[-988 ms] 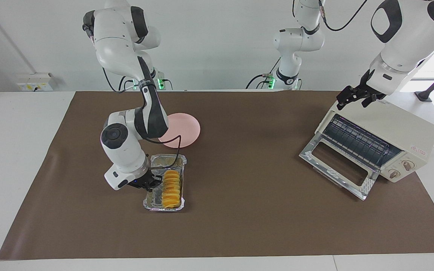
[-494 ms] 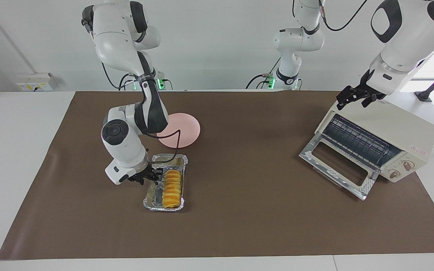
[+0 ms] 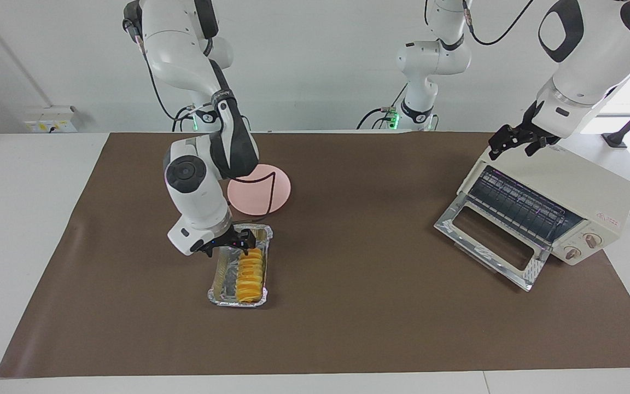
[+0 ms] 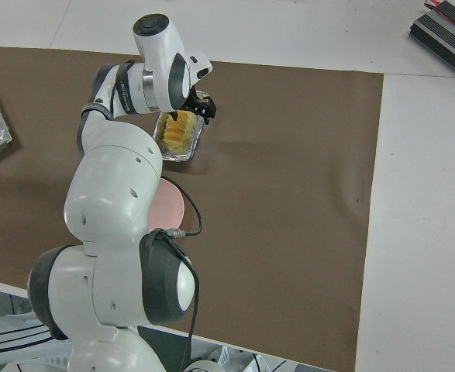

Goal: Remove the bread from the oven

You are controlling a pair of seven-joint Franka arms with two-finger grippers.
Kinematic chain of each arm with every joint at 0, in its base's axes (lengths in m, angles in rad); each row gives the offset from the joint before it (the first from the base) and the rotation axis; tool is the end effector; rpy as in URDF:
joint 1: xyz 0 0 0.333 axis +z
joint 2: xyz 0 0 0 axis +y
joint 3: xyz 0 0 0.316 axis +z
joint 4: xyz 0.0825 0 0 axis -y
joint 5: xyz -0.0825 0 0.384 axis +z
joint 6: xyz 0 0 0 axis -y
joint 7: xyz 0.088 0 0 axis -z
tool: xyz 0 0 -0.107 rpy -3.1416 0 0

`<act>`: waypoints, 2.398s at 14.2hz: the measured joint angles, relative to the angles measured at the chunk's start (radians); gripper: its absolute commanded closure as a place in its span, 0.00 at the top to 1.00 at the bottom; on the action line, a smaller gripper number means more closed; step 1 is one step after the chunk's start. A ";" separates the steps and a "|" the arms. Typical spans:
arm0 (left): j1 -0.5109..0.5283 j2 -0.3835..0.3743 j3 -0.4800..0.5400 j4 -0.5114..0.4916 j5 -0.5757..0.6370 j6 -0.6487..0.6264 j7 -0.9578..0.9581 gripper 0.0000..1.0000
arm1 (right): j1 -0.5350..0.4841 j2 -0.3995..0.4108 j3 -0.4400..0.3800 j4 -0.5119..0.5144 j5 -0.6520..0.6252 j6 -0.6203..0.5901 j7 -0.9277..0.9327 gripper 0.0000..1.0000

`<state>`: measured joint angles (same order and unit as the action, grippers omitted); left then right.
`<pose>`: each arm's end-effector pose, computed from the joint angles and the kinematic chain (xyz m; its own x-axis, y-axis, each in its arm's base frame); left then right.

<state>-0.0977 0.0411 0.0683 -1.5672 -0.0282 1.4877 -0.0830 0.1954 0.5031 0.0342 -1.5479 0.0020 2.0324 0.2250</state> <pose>0.5563 -0.0203 0.5967 0.9912 0.0517 -0.1219 0.0540 -0.9984 0.0153 0.6719 0.1538 0.3574 0.9998 -0.0002 -0.0220 -0.0005 -0.9999 -0.0137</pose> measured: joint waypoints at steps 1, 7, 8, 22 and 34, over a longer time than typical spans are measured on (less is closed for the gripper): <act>0.000 0.000 0.000 0.000 0.000 0.000 0.000 1.00 | 0.001 0.009 0.000 -0.002 -0.004 0.011 0.010 1.00; 0.000 0.000 0.000 0.000 0.000 0.000 0.000 1.00 | 0.049 0.046 -0.001 -0.006 -0.033 0.068 0.089 1.00; 0.000 0.000 0.000 0.000 0.000 0.000 0.000 1.00 | 0.049 0.051 -0.002 -0.011 -0.033 0.085 0.090 1.00; 0.000 0.000 0.000 0.000 0.000 0.000 0.000 1.00 | 0.039 0.053 -0.006 -0.056 -0.033 0.183 0.123 0.00; 0.000 0.000 0.000 0.000 0.000 0.000 0.000 1.00 | 0.034 0.035 -0.004 0.102 -0.033 -0.089 0.123 0.00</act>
<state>-0.0977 0.0411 0.0683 -1.5672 -0.0282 1.4877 -0.0830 0.2296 0.5385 0.0298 -1.4461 -0.0312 1.9436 0.3480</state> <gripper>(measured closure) 0.000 0.903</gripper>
